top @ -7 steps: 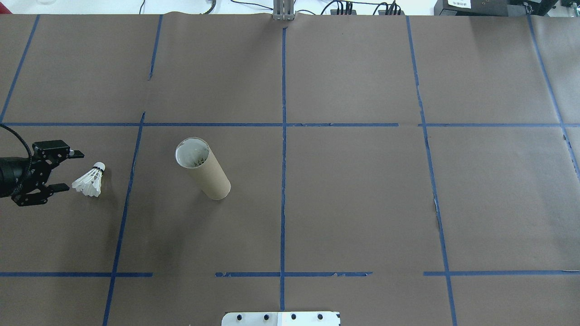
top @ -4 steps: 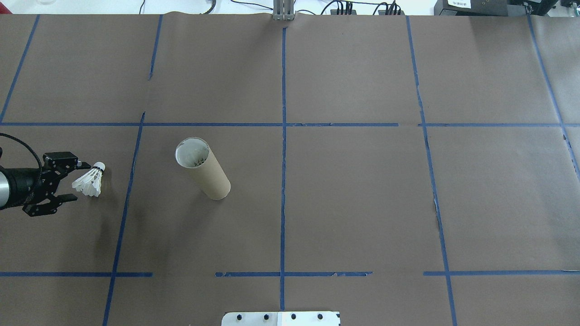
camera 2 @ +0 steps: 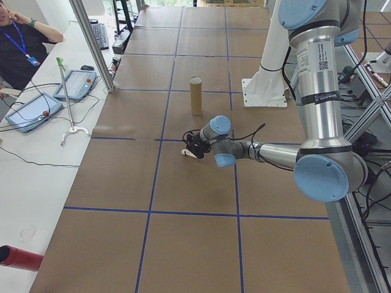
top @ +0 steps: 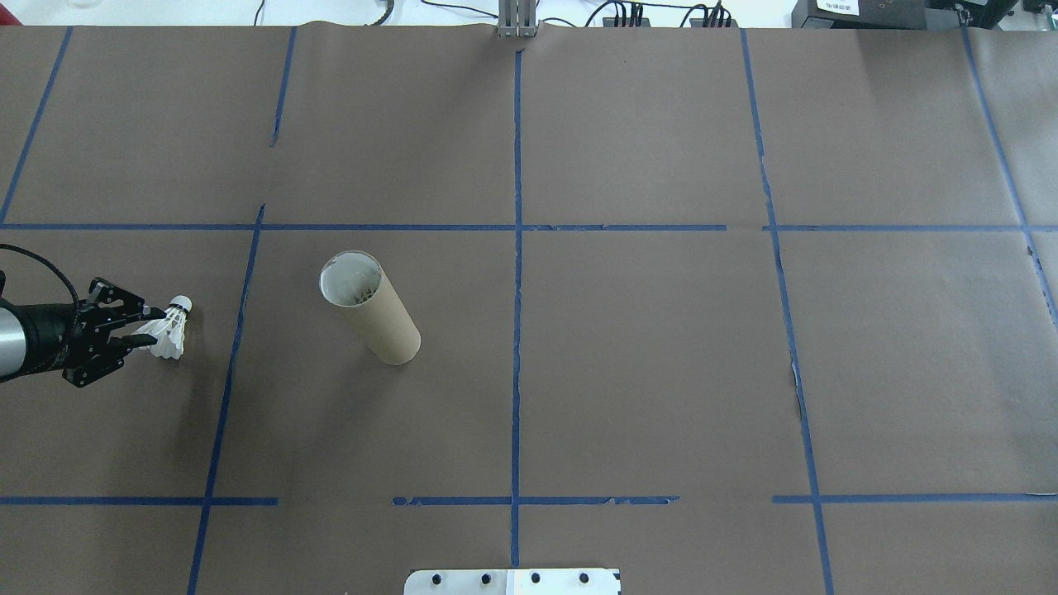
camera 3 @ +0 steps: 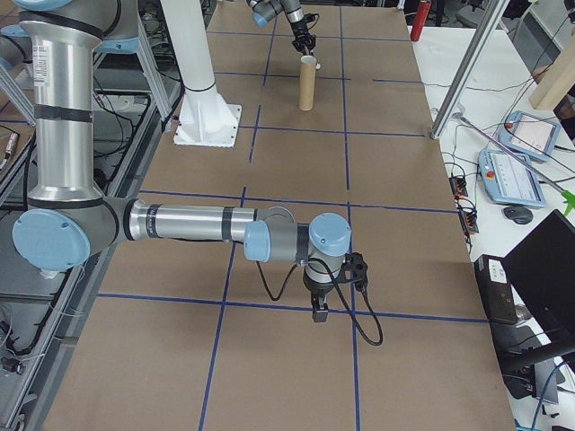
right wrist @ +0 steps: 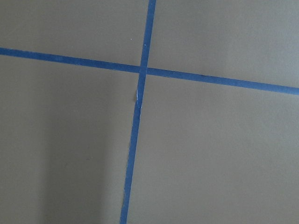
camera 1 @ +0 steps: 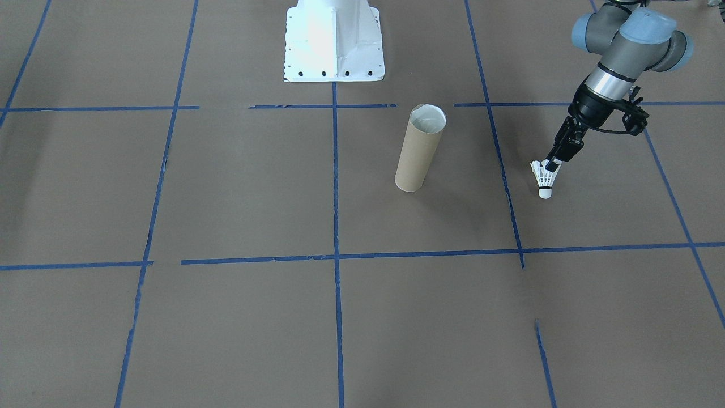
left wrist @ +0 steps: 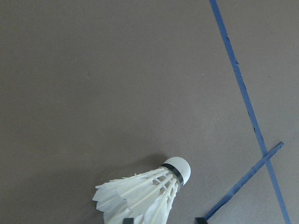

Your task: Collect badminton balls into bucket

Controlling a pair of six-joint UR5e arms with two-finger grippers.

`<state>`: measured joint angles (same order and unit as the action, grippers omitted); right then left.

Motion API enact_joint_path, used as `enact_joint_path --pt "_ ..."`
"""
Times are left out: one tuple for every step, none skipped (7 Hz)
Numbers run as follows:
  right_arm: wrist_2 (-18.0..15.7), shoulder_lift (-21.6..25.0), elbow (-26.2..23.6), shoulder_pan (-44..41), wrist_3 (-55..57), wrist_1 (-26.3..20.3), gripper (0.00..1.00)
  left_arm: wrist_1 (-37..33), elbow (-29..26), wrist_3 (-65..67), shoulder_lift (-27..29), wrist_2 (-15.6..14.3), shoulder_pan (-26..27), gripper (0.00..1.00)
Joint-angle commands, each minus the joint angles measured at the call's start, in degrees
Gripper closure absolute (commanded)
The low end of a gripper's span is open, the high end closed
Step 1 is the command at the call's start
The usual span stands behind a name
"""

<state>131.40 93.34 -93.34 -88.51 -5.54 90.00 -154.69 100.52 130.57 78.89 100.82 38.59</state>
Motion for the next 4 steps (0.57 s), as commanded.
enact_joint_path --pt "0.0 0.0 0.0 0.0 -0.09 0.0 0.0 0.0 0.2 0.12 0.03 -0.01 0.0 0.78" --pt "0.0 0.0 0.0 0.0 0.0 0.0 0.0 0.0 0.64 0.03 -0.05 -0.01 0.08 0.9" --pt "0.0 0.0 0.0 0.0 0.0 0.0 0.0 0.0 0.64 -0.23 0.03 0.07 0.08 0.98" --pt "0.0 0.0 0.0 0.0 0.0 0.0 0.0 0.0 0.99 -0.58 0.03 0.42 0.17 1.0"
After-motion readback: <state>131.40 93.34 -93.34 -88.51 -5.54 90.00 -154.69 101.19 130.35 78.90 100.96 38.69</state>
